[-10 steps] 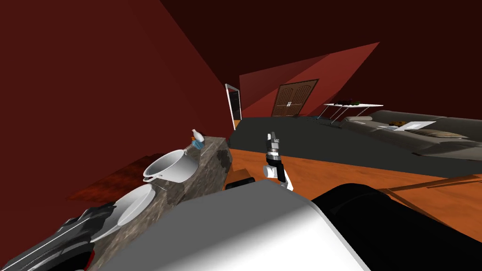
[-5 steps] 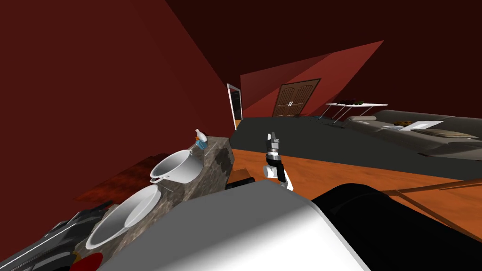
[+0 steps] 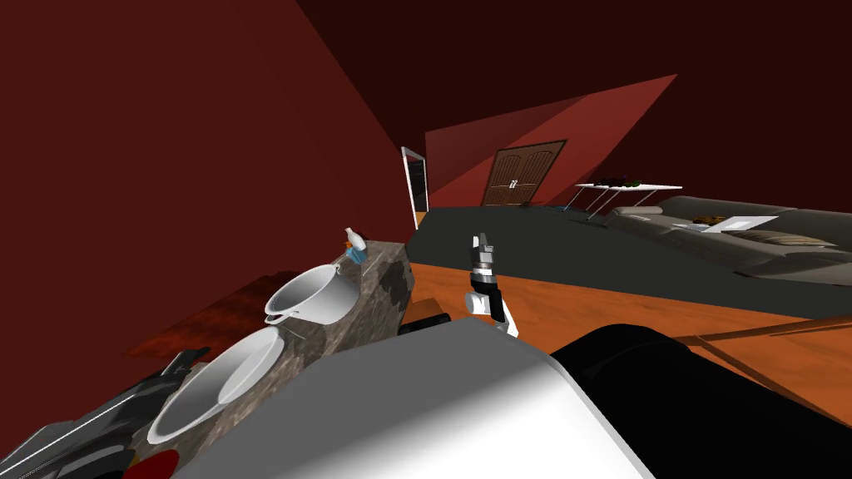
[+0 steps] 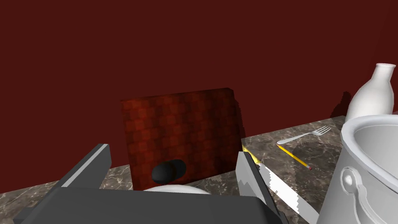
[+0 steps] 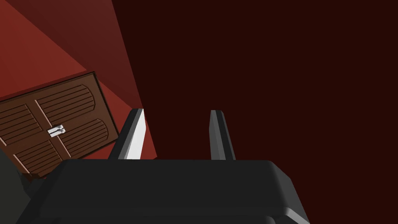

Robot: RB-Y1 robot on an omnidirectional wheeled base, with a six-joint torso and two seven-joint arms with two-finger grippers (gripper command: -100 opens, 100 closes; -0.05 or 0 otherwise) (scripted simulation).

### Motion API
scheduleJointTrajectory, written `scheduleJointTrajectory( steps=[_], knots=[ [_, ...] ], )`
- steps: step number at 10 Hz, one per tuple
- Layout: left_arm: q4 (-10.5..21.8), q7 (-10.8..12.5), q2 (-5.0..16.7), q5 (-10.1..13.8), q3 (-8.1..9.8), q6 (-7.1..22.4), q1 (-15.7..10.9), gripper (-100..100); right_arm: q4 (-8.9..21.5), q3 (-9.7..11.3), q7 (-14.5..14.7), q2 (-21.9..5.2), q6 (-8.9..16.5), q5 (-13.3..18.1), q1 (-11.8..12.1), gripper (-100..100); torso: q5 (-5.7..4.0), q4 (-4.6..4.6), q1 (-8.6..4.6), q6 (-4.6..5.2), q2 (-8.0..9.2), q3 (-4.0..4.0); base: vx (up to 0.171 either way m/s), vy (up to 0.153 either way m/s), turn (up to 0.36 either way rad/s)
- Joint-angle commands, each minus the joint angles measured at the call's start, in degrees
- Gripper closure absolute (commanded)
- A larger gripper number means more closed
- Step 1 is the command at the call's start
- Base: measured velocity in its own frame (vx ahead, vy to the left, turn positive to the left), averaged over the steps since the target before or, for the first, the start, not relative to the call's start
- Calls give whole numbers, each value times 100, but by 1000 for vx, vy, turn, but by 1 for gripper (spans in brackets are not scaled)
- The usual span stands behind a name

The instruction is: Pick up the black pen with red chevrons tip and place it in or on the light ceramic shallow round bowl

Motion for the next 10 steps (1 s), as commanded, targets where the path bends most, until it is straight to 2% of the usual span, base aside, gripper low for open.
scheduleJointTrajectory(
  steps=[1, 2, 3, 5, 7, 8, 9, 10],
  knots=[
    [0, 0, 0, 0, 0, 0, 0, 0, 0, 0, 0, 0, 0, 0, 0, 0, 0, 0, 0, 0, 0, 0, 0, 0, 0],
    [286, -244, -114, -286, 25, -78, -286, -100, 0, 0, 0, 0, 0, 0, 0, 0, 0, 0, 0, 0, 0, 0, -112, 29, 334],
    [439, -244, -114, -440, 25, -78, -474, -100, 0, -1, 0, 0, 0, 0, 0, 0, 3, 5, 10, -8, 28, 15, -153, 13, 296],
    [789, -244, -114, -440, 25, -78, -725, -100, 0, 1, 0, 0, 0, 0, -2, 0, 0, 9, -2, 3, 36, 22, -54, -15, -33],
    [876, -244, -114, -440, 25, -78, -1140, -100, 0, 0, 0, 0, 0, 0, 0, 0, 0, 1, -4, 2, 2, 2, 10, -4, 2],
    [876, -244, -114, -440, 25, -78, -1140, -100, 0, 0, 0, 0, 0, 0, 0, 0, -1, -1, -1, 2, -5, -2, 11, 1, 0],
    [1186, -487, -228, -709, 51, -157, -1353, -100, 0, 0, 0, 0, 0, 0, 0, 0, -1, -1, -1, 1, -5, -3, -107, 3, 330],
    [1360, -487, -228, -855, 51, -157, -1461, -100, 0, -1, 0, 0, 0, 0, 0, 0, 1, 4, 0, -9, 27, 14, -145, 4, 253]
  ],
)
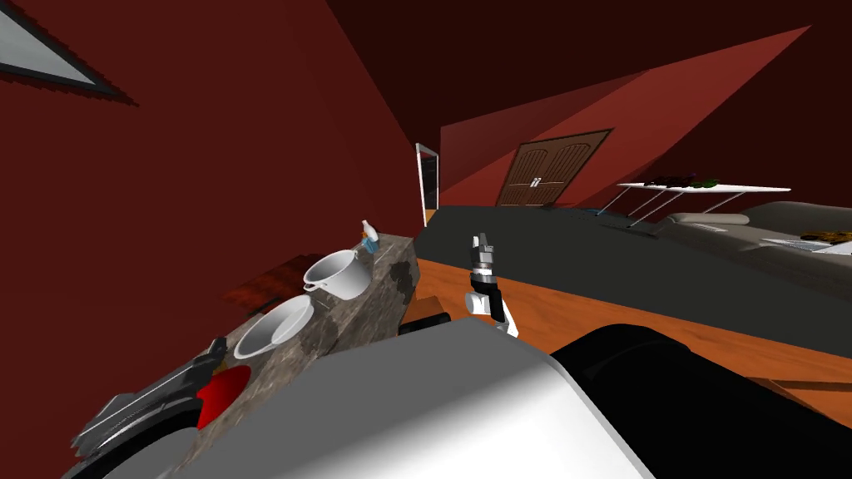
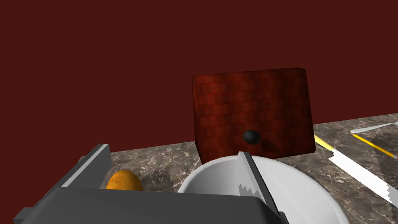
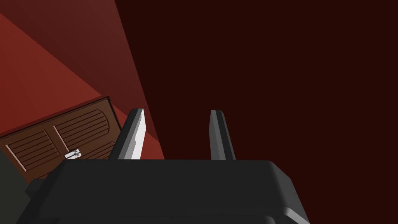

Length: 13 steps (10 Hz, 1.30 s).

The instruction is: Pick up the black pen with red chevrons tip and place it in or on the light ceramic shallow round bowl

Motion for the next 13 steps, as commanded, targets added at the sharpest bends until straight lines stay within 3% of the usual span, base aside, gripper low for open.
scheduleJointTrajectory(
  steps=[1, 2, 5, 6, 7, 9, 12, 13],
  knots=[
    [286, -92, -51, -138, 57, 67, -286, -100, 0, 0, 0, 0, 0, 0, 0, 0, 0, 0, 0, 0, 0, 0, -83, 10, 17],
    [474, -92, -51, -138, 57, 67, -474, -100, 0, 0, 0, 0, 0, 0, 0, 0, 0, -1, 2, 5, -10, -5, -27, 10, -36],
    [512, -92, -51, -138, 57, 67, -952, -100, 0, 0, 0, 0, 0, 0, 1, 0, -2, -10, -4, 5, -48, -27, 7, 1, 1],
    [779, -335, -165, -423, 82, -12, -1137, -100, 0, 0, 0, 0, 0, 0, 1, 0, -2, -10, -5, 4, -50, -28, -110, -14, 315],
    [989, -335, -165, -561, 82, -12, -1284, -100, 0, 0, 0, 0, 0, 0, 1, 0, -1, -6, -7, -5, -18, -12, -152, -5, 251],
    [1388, -335, -165, -578, 82, -12, -1608, -100, 0, 0, 0, 0, 0, 0, 0, 0, 0, -1, 2, 4, -10, -4, -52, 24, 2],
    [1388, -335, -165, -578, 82, -12, -2092, -100, 0, 0, 0, 0, 0, 0, 1, 0, -2, -10, -2, 5, -51, -29, 13, 7, -1],
    [1724, -579, -279, -867, 108, -90, -2351, -100, 0, 0, 0, 0, 0, 0, 1, 0, -3, -10, -7, 5, -52, -29, -122, 28, 358]
  ],
)
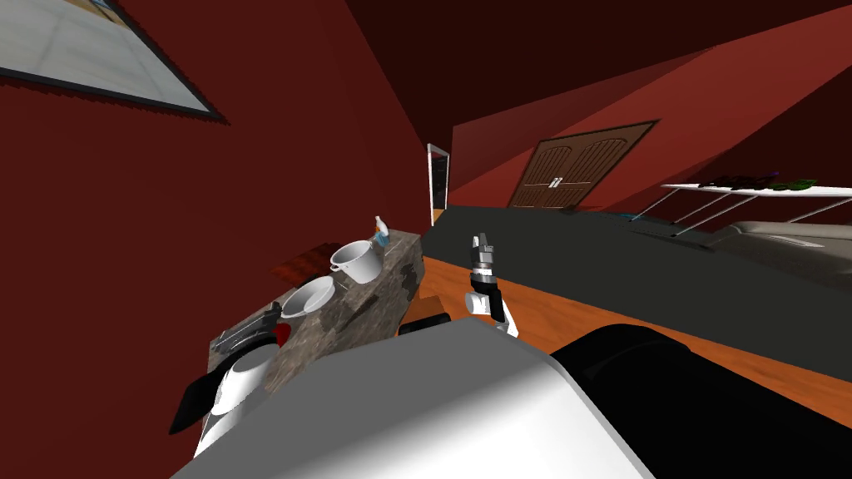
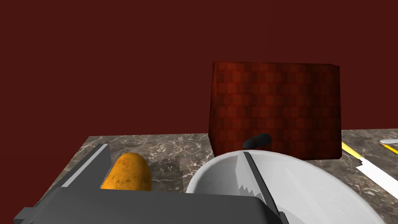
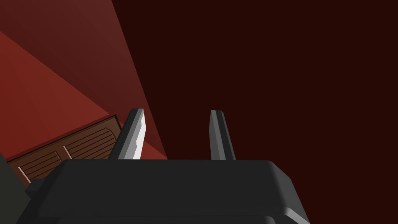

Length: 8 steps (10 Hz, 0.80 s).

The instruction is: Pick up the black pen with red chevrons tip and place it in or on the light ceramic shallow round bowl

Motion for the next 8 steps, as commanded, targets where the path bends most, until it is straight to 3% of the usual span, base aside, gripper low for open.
scheduleJointTrajectory(
  steps=[1, 4, 5, 6, 8],
  knots=[
    [286, -67, -3, -260, -95, -142, -286, -100, 0, 0, 0, 0, 0, 0, 0, 0, 0, 0, 0, 0, 0, 0, -154, 16, 281],
    [716, -67, -3, -260, -95, -142, -783, -100, 1, 1, 0, 0, 1, 0, -1, 0, -2, 0, -7, 11, -15, -5, -27, 7, -28],
    [716, -67, -3, -260, -95, -142, -937, -100, 1, 1, 0, 0, 0, 0, 0, 0, -3, -3, -10, 10, -28, -13, 15, -2, 14],
    [925, -311, -117, -563, -70, -220, -1140, -100, 1, 1, 0, 0, 0, 0, 0, 0, -4, -4, -11, 10, -34, -16, -92, 40, 367],
    [1230, -311, -117, -700, -70, -220, -1537, -100, 1, 1, 0, 0, 0, 0, -2, 0, 1, 4, 4, 7, 11, 8, -113, 25, 115]
  ],
)
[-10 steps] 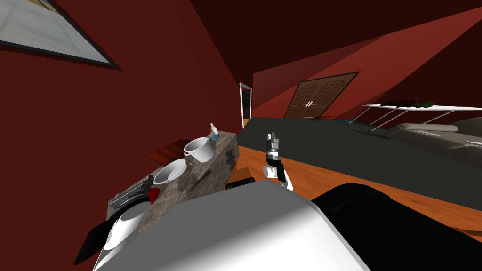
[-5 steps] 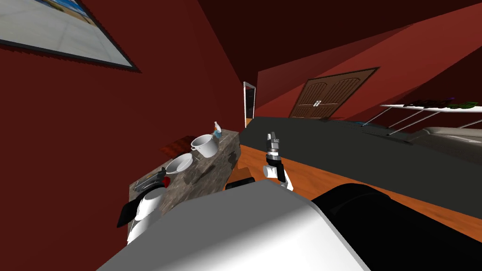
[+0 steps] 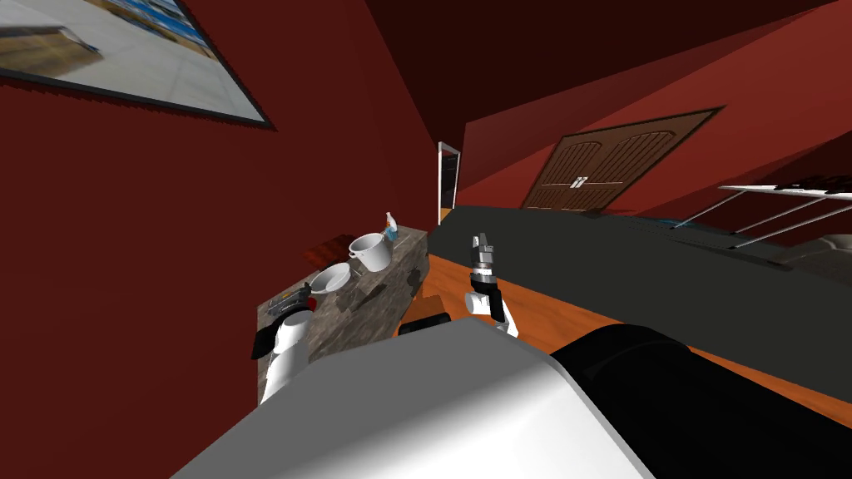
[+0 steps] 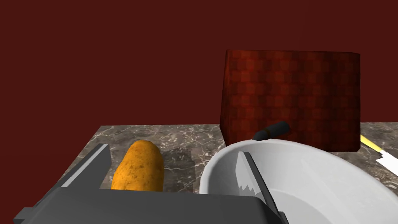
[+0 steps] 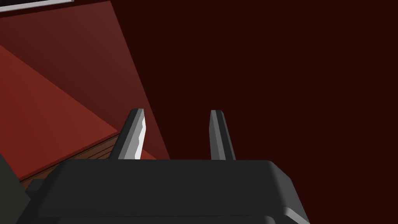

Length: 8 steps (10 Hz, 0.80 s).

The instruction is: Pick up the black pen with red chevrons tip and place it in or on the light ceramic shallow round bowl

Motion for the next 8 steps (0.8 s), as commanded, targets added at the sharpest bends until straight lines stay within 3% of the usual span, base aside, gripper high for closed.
scheduleJointTrajectory(
  steps=[1, 3, 4, 5, 8],
  knots=[
    [286, 69, 77, 1, -93, -71, -286, -100, 0, 0, 0, 0, 0, 0, 0, 0, 0, 0, 0, 0, 0, 0, -31, 0, -36],
    [519, 69, 77, 1, -93, -71, -609, -100, 0, 0, 0, 0, 0, 0, 1, 0, -3, -6, -7, -2, -31, -17, 12, -4, 4],
    [719, -175, -37, -274, -68, -149, -761, -100, 0, 0, 0, 0, 0, 0, 2, 0, -2, -9, -7, -1, -39, -22, -102, 44, 321],
    [893, -175, -37, -433, -68, -149, -976, -100, -1, -1, 0, 0, -1, 0, 2, 0, 1, -5, 9, -11, -10, -8, -139, 39, 251],
    [1347, -175, -37, -439, -68, -149, -1517, -100, 0, 0, 0, 0, 0, 0, 1, 0, -2, -3, -4, -1, -18, -10, -34, 8, -1]
  ],
)
